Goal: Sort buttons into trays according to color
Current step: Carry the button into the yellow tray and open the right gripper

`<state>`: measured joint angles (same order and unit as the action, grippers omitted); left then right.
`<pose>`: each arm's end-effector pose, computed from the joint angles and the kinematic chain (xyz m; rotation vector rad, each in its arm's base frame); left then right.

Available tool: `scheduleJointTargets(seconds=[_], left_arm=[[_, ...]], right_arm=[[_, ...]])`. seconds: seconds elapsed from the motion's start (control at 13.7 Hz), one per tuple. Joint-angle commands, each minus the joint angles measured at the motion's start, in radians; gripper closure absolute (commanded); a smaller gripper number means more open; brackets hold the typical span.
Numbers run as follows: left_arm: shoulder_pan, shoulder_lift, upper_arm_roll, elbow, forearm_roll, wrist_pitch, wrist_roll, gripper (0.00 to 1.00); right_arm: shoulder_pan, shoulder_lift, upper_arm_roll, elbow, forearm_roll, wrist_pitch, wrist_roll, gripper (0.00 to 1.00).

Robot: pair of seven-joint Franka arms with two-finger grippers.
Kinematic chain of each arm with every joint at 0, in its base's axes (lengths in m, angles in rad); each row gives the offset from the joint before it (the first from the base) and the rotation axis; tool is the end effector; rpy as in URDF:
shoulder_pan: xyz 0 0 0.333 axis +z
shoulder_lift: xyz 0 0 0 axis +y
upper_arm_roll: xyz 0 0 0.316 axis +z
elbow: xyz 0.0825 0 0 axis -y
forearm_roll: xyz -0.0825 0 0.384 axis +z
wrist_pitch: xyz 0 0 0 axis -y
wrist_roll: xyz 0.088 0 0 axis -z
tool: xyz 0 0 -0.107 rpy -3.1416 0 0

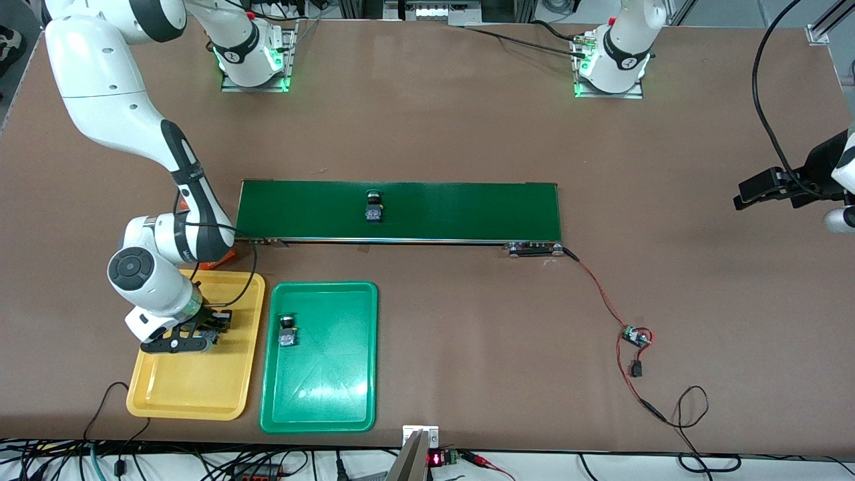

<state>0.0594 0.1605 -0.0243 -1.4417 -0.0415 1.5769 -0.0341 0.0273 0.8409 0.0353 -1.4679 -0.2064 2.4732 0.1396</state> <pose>0.6033 0.0180 0.5931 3.0940 0.1087 -0.0391 0.7333 0.0415 0.1940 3.0302 0.0919 0.2678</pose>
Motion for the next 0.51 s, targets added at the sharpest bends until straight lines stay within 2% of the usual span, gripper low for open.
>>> scheduleJointTargets(seconds=[0.0, 0.15, 0.36, 0.44], left_arm=[[0.002, -0.021, 0.0, -0.014, 0.017, -0.005, 0.006, 0.0], [0.0, -0.021, 0.0, -0.013, 0.017, -0.005, 0.006, 0.0], [0.002, -0.021, 0.0, -0.013, 0.017, -0.005, 0.006, 0.0], [0.002, -0.021, 0.0, -0.013, 0.017, -0.005, 0.006, 0.0]], right_arm=[[0.005, 0.001, 0.006, 0.023, -0.001, -0.004, 0.006, 0.12], [0.013, -0.049, 0.012, 0.017, 0.018, -0.049, 0.037, 0.05], [0.081, -0.158, 0.014, 0.015, 0.116, -0.277, 0.112, 0.05], [0.091, -0.177, 0.017, 0.003, 0.149, -0.33, 0.151, 0.0]])
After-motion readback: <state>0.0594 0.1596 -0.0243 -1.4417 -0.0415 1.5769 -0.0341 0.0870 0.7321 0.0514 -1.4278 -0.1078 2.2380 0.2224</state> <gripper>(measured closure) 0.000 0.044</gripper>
